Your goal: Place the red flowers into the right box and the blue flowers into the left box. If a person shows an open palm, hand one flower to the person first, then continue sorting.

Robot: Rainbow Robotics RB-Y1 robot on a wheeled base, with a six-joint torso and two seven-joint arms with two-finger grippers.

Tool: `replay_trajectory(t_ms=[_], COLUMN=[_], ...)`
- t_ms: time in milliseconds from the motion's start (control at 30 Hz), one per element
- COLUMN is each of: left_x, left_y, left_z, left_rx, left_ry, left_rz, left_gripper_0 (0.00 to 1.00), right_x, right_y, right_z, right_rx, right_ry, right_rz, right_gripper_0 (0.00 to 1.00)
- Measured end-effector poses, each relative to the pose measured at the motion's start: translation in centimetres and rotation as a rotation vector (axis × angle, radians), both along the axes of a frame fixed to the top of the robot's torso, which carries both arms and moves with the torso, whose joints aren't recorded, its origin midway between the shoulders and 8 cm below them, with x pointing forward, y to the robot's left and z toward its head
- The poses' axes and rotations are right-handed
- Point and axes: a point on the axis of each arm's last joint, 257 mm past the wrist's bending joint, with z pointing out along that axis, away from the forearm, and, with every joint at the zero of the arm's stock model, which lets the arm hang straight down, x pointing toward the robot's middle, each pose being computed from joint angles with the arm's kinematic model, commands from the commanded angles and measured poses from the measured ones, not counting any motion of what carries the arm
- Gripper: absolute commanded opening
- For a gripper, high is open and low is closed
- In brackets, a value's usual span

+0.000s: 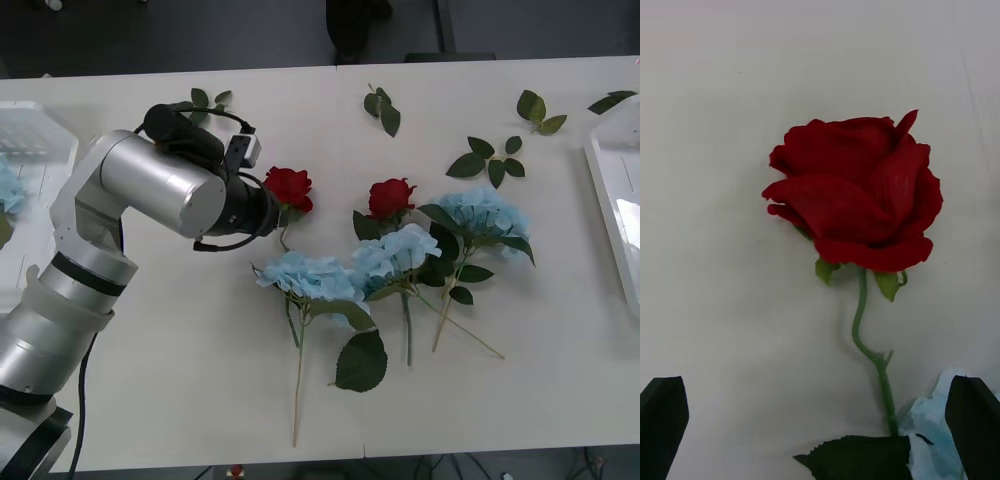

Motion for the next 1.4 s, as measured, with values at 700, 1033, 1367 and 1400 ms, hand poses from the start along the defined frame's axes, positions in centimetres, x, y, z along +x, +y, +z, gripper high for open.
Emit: replay_trajectory(t_ms=[700, 1033, 1367, 1400], left_x=[1.6, 1.6, 2.0, 2.1], left_y=[-2.1, -2.4, -1.9, -1.9], left_z=[-6.1, -6.0, -6.1, -6.1], left_rx=[0.079, 0.082, 0.119, 0.121], left_ry=[0.024, 0.021, 0.002, 0.000], left_rz=[-0.029, -0.031, -0.028, -0.028], left_gripper_0=[1.00, 0.84, 0.73, 0.73], right_x=[-0.1, 0.5, -0.2, -0.2], right_y=[-12.2, -12.0, -13.9, -13.9], right_z=[-6.6, -8.3, -8.8, -8.9], right_rx=[-0.292, -0.394, -0.432, -0.434], right_ry=[0.000, 0.021, 0.027, 0.030], right_rz=[-0.151, -0.086, -0.106, -0.104], right_gripper_0=[0.00, 0.00, 0.39, 0.48])
